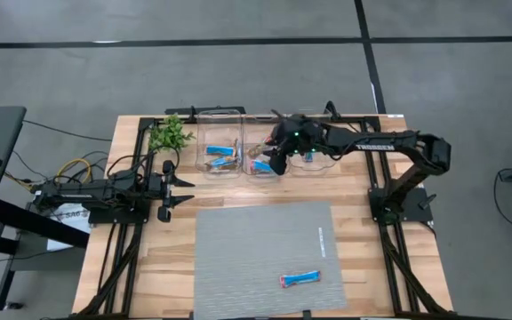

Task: Pick and place Granola Bars by type
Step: Put the red granola bar into the middle transparent bin

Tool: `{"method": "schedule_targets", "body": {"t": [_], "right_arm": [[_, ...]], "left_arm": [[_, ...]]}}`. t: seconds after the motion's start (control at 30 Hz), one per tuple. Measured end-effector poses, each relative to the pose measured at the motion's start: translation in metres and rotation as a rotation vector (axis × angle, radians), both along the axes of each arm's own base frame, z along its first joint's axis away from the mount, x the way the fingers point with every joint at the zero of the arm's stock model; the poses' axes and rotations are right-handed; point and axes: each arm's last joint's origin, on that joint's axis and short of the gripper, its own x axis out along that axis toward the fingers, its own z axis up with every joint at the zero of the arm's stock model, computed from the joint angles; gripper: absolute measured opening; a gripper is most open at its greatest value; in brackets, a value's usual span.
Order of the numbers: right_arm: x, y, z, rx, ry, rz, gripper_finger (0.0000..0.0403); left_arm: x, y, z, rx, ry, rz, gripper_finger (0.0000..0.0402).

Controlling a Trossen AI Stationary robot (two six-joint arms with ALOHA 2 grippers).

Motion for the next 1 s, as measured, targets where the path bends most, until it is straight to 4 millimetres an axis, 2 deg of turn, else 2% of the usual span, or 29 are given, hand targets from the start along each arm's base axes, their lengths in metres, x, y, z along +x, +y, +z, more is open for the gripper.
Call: {"method": "schedule_targets", "body": {"t": [0.23,0.4,0.7,0.9,1.0], "right_arm": [[-0.015,0.006,0.038,-0.045,-0.135,0.003,0.0166],[-0.035,0.017,0.052,-0.088,-0.27,0.012,0.0164],[-0.067,0.043,0.049,-0.111,-0.374,0.065,0.0166],[-0.07,0.06,0.05,-0.027,-0.381,0.095,0.0164],[-0.068,0.073,0.047,0.002,-0.354,0.167,0.0166]], "left_arm": [[0.0,0.0,0.0,0.0,0.0,0.0,0.0155],[0.0,0.0,0.0,0.0,0.0,0.0,0.0155],[0.0,0.0,0.0,0.0,0.0,0.0,0.0155],[0.0,0.0,0.0,0.0,0.0,0.0,0.0155],[0.0,0.0,0.0,0.0,0.001,0.0,0.0155]]}}
